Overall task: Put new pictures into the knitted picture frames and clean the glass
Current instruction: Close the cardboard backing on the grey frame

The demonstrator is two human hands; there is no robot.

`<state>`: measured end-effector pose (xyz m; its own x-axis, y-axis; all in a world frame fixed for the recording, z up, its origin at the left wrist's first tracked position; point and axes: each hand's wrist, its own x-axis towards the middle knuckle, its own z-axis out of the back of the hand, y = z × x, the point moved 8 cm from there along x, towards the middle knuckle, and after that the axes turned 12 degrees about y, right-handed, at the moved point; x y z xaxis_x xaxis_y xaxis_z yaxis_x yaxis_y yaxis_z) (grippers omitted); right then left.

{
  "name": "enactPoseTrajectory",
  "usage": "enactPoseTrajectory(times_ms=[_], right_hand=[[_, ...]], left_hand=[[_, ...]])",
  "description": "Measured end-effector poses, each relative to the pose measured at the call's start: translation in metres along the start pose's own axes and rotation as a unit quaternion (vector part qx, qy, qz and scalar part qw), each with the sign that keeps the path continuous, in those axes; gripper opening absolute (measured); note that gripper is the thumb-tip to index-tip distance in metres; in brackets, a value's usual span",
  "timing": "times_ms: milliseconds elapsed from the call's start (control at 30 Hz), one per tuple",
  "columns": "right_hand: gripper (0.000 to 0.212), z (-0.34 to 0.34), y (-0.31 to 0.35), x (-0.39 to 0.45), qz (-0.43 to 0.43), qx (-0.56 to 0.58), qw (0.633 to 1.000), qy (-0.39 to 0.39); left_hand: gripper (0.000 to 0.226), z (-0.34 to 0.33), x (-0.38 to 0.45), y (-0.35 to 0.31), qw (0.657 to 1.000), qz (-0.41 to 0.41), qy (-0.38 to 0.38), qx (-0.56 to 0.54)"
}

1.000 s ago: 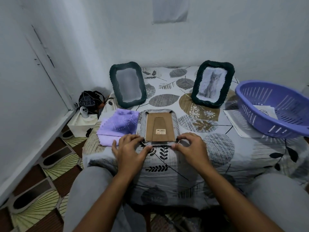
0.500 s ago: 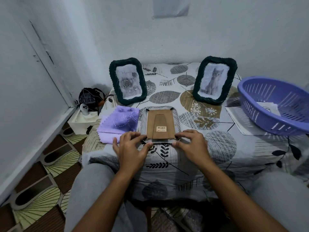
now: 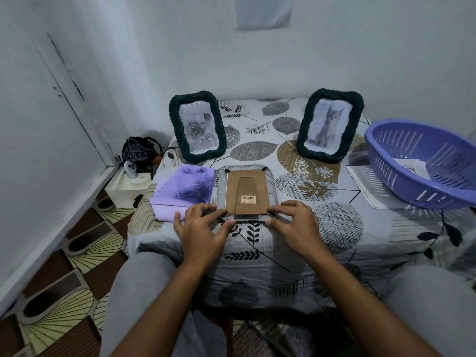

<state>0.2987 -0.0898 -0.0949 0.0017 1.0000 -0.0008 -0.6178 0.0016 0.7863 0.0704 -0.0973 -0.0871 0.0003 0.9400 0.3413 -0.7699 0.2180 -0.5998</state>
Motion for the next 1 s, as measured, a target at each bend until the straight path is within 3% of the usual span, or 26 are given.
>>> enactPoseTrajectory(times_ms=[367,567,700,767,867,1000], right_hand=[[0.034,0.0,0.002,-0.002,-0.009,-0.02,1.0,0.006],[0.038,-0.002,0.003,-0.004,-0.016,0.009,1.0,0.015],[0.044,0.004,0.002,-0.001,-0.033,0.116,0.992,0.042],[0.038,0.013,0.006,0.003,-0.036,0.142,0.988,0.049],[0.033,0.029,0.01,0.015,-0.052,0.147,0.987,0.043],[0.031,0.029,0.012,0.035,-0.091,0.176,0.977,0.072]], left_hand=[[0.04,-0.001,0.0,-0.001,1.0,-0.008,0.009,0.02],[0.052,0.004,-0.001,-0.006,0.998,-0.001,0.018,0.064],[0.065,0.015,0.004,-0.01,0.996,-0.009,0.014,0.087],[0.06,0.02,0.014,-0.01,0.999,-0.014,0.028,0.008],[0.034,0.023,0.035,-0.017,0.987,-0.018,0.056,-0.15],[0.036,0.007,0.063,-0.017,0.965,0.064,0.124,-0.224]])
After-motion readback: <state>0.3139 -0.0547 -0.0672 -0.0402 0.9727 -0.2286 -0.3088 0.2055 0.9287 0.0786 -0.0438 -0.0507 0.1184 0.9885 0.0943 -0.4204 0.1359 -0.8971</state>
